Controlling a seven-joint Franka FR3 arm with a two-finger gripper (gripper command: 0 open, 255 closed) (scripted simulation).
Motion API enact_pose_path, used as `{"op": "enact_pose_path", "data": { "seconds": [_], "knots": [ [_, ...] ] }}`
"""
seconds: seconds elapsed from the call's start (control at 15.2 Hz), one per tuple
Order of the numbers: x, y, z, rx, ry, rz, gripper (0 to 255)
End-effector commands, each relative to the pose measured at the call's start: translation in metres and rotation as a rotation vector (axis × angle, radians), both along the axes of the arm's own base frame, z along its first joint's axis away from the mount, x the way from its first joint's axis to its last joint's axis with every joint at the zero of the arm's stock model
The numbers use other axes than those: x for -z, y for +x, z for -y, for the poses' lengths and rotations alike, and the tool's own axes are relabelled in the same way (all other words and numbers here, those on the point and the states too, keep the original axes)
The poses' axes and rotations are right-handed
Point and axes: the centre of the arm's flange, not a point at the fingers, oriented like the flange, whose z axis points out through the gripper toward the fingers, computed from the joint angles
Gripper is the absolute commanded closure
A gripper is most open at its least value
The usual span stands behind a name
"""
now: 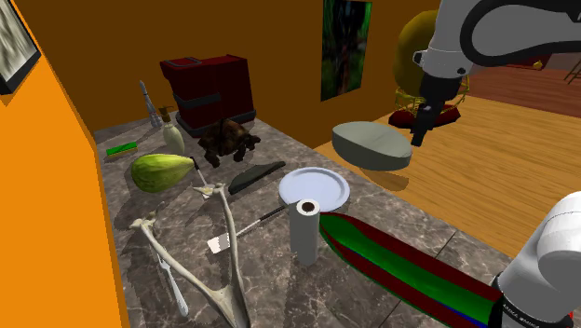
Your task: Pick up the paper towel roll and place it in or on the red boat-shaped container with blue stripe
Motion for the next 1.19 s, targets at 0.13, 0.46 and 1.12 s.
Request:
{"op": "enact_pose_path", "data": {
  "seconds": [0.13,0.46,1.12],
  "knots": [
    [0.01,0.006,-0.023,0.01,0.005,-0.003,0],
    [0.034,0.021,-0.081,0.035,0.018,-0.011,0],
    [0.08,0.056,-0.196,0.085,0.045,-0.028,0]
  ]
}}
